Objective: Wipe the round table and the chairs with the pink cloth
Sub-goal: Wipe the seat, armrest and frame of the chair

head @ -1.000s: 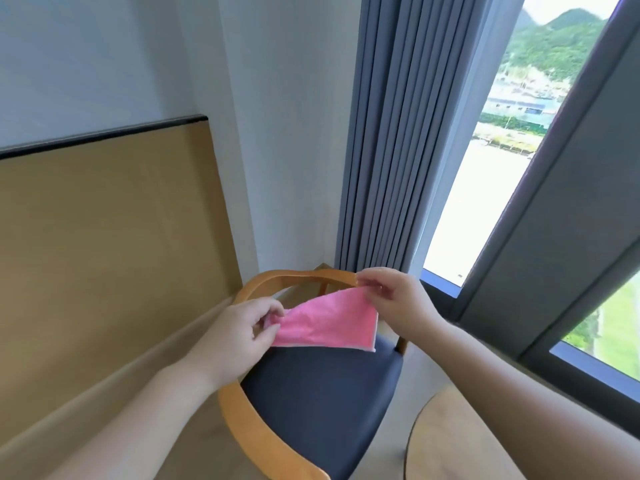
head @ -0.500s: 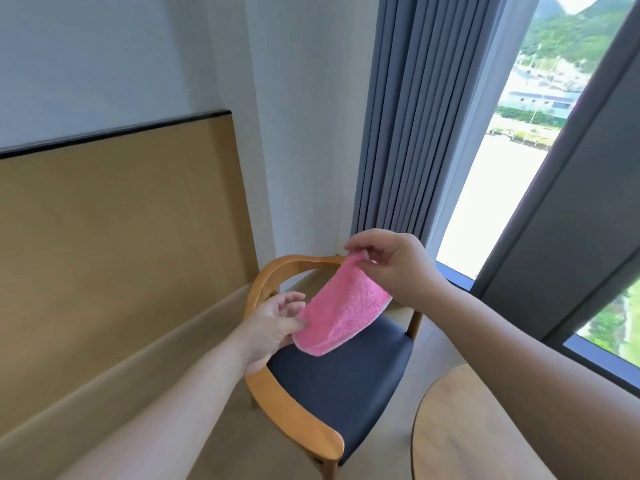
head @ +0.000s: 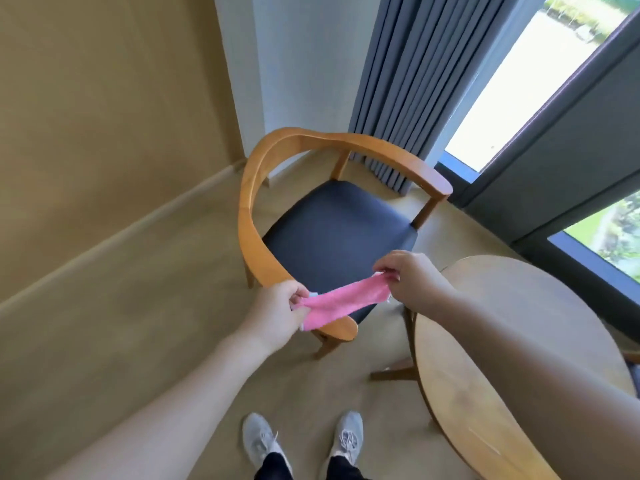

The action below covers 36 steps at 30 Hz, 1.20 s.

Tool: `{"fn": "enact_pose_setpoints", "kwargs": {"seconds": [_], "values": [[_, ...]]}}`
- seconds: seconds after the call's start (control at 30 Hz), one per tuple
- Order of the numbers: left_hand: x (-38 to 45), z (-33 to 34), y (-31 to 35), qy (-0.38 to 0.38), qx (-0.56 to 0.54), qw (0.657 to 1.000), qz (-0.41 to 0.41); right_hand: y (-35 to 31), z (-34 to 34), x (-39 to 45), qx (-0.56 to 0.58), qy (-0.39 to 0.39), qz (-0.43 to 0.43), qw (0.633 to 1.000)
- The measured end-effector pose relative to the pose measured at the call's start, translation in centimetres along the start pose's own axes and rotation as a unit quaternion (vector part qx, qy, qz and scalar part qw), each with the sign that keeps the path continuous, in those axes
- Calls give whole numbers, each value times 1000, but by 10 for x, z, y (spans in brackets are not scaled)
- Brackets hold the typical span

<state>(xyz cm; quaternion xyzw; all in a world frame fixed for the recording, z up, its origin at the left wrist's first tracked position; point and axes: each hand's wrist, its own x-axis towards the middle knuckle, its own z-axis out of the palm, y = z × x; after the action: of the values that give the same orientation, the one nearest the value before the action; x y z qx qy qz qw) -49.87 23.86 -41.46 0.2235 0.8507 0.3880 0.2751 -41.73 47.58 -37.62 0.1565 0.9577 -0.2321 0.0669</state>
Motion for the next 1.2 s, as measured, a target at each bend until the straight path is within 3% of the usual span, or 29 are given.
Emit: {"fn": "enact_pose_setpoints", "kwargs": {"seconds": [0.13, 0.33, 0.57, 0.63, 0.77, 0.83, 0.9, 0.97, 1.03, 1.2], "values": [[7, 31, -37, -74, 15, 997, -20, 17, 34, 29, -19, -45, 17, 999], [31, 62, -98, -67, 34, 992, -105, 28, 122, 84, -26, -106, 5, 994], [43, 75, -136, -45, 37, 988, -142, 28, 181, 78, -2, -82, 44, 996], [42, 76, -138, -70, 30, 987, -144, 24, 186, 72, -12, -140, 42, 989], [40, 77, -137, -148, 57, 980, -117, 12, 203, 55, -51, -234, 35, 970], [40, 75, -137, -144, 168, 973, -69, 14, 213, 44, -128, -214, -4, 968], [38, 71, -138, -86, 283, 955, -6, 21, 219, 33, -184, -178, -27, 966], [31, 67, -140, -54, 337, 938, 63, 28, 222, 23, -205, -152, -33, 966], [21, 67, -145, -84, 370, 919, 107, 35, 226, 10, -209, -132, -32, 968], [-7, 66, -161, -90, 385, 916, 65, 43, 227, -4, -219, -118, -9, 968]]}}
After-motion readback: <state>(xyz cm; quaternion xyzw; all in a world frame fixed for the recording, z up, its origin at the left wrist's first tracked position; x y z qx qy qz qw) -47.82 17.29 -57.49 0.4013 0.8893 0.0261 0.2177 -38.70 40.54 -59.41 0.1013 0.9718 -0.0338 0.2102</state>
